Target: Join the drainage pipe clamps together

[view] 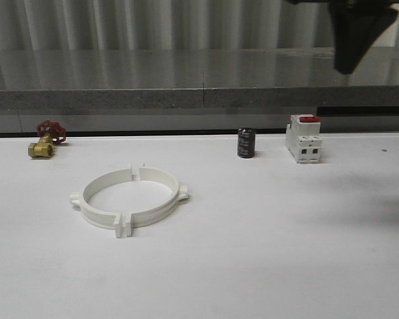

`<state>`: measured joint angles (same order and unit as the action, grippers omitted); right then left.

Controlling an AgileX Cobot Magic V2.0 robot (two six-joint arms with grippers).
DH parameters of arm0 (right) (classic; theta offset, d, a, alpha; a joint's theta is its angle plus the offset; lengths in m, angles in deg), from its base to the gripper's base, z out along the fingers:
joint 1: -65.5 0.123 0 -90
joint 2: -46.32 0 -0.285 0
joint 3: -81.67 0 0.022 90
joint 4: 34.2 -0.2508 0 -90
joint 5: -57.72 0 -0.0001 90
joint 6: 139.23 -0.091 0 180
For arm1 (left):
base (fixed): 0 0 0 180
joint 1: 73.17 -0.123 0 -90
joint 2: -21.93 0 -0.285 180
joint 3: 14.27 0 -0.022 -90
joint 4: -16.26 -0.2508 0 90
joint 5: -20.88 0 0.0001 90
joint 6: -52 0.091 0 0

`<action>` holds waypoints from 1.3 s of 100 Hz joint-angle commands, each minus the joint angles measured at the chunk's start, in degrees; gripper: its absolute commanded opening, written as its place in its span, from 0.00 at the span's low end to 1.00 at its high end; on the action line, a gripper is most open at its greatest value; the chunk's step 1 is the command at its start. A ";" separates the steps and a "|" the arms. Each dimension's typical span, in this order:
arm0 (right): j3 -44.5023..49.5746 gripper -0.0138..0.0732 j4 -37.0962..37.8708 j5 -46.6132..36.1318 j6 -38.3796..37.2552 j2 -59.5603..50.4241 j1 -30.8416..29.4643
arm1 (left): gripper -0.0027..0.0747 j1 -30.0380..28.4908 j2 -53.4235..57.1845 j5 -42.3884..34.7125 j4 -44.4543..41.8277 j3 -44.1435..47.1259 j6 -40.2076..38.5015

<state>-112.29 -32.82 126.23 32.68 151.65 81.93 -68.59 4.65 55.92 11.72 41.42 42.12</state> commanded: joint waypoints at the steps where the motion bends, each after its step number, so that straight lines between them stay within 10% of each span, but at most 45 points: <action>1: 3.67 0.08 -0.43 -4.20 0.72 -7.96 -3.04 | 0.01 -0.06 -0.63 -4.62 0.36 -1.59 -0.23; 66: 39.77 0.08 6.17 -26.54 0.77 -45.08 -14.33 | 0.01 -0.06 -0.63 -4.62 0.36 -1.59 -0.23; 130: 75.46 0.08 5.09 -73.89 0.71 -74.05 -14.39 | 0.01 -0.06 -0.63 -4.62 0.36 -1.59 -0.23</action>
<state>-39.48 -26.19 62.67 32.78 79.85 68.03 -68.59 4.65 55.92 11.72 41.42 42.12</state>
